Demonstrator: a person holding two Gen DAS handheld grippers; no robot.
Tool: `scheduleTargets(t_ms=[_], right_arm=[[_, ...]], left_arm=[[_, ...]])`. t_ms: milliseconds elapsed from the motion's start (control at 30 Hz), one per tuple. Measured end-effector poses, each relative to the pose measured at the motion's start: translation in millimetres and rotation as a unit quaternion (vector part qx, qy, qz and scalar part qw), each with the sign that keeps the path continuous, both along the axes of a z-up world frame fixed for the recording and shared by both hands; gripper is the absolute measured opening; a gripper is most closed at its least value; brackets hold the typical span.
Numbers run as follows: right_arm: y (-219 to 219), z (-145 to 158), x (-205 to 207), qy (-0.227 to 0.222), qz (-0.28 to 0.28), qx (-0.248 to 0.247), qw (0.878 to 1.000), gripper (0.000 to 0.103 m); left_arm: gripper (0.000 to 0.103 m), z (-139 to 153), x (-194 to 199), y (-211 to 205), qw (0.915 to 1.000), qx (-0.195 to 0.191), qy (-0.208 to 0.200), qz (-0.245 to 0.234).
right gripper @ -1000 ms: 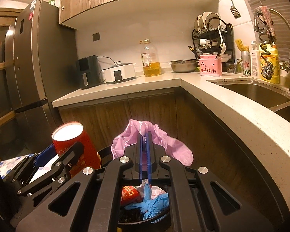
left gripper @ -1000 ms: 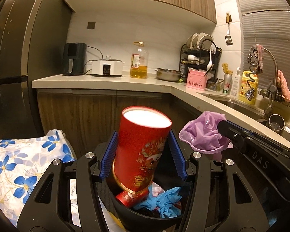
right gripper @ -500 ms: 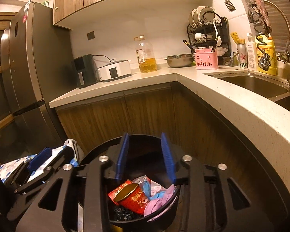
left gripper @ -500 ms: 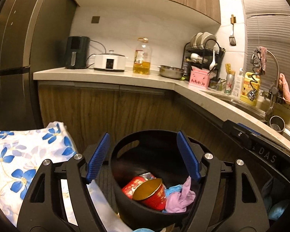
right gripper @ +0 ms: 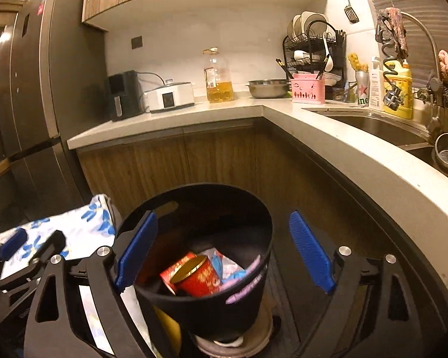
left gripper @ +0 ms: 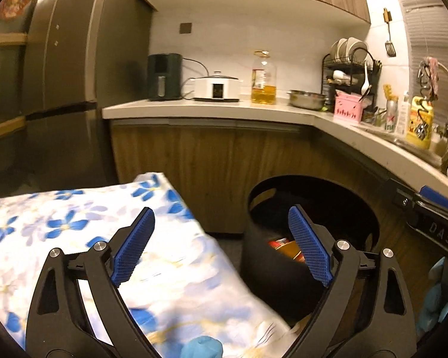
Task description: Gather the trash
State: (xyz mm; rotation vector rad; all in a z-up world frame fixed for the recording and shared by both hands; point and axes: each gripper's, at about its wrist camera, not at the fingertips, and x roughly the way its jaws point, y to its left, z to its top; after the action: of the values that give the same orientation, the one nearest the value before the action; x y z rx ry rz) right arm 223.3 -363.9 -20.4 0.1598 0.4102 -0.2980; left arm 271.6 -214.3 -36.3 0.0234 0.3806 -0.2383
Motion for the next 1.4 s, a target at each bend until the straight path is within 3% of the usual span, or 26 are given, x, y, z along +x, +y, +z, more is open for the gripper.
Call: scheduleTargets(t_ms=[100,433,1200,1400], right_arm=[[14,1,-10,0.008,0.003,-0.013,1.0,0.088],[55,14,-61,0.013,0.01,-0.033,0.999,0.09],[130,14,-170,0.035,0.033,-0.035,0.998,0.09],[146,19,-192,0.024,0.042,-0.037,0.998,0.09]], left_arm=[[0.09,4,-19,11,0.9998,0.014,-0.007,0.013],[0.092,19,-74,53,0.9994,0.004,-0.005,0.034],[0.092,24,-182,129,0.9977,-0.004,0.004,0.067],[0.092,27,-204,142,0.9975,-0.005,-0.003,0.07]])
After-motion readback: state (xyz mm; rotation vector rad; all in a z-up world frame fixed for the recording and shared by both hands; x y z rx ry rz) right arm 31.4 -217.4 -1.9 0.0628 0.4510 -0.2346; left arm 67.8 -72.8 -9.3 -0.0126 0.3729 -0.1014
